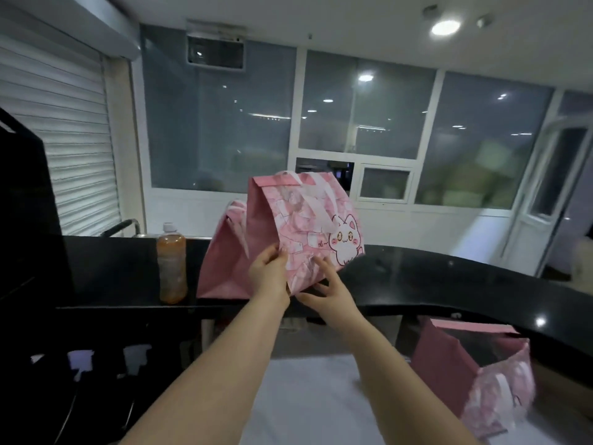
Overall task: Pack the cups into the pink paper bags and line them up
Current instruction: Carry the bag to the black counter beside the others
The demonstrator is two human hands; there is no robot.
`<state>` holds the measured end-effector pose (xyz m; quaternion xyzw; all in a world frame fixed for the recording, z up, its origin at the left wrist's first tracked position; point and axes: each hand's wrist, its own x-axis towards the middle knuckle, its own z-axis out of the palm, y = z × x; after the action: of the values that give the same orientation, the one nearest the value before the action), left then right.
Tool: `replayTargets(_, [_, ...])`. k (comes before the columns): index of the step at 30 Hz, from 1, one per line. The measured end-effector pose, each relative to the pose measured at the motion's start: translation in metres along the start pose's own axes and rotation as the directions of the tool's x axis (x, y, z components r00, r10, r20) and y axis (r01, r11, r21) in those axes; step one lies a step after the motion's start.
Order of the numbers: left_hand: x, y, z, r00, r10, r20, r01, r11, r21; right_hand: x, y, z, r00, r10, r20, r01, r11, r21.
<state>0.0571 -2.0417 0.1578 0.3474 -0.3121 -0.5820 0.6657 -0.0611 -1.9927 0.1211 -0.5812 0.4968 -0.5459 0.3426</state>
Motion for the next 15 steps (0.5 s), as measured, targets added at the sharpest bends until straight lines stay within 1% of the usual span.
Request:
replayTargets(2, [0.029,-0.014,0.022,0.999,-0.004,0.032,0.004,1.0,0.011,0.031,0.011,-0.011,0.999,0.009,-0.048,-0.008,1.0,0.028])
replayTargets(4, [0.051,-0.032,0.038,0.998,0.016,0.056,-0.02,0.997,0.073,0.057,0.026,-0.021,0.995,0.024,-0.093,-0.02,0.999,0.049])
replayTargets(8, [0.078,-0.077,0.049,0.999,-0.009,0.045,0.004,0.993,0.121,0.091,0.07,-0.033,0.981,0.071,-0.183,-0.057,0.995,0.078])
replayTargets(12, [0.099,-0.114,0.04,0.998,-0.05,0.042,0.039,0.974,0.222,0.112,0.117,-0.041,0.981,0.147,-0.129,-0.138,0.988,0.073])
replayTargets(13, [0.102,-0.12,0.037,0.997,-0.047,0.064,0.029,0.967,0.253,0.116,0.127,-0.043,0.981,0.151,-0.118,-0.144,0.987,0.068])
replayTargets(15, [0.107,-0.13,0.029,0.987,0.004,0.159,-0.058,0.941,0.335,0.12,0.145,-0.045,0.983,0.132,-0.131,-0.132,0.991,0.011])
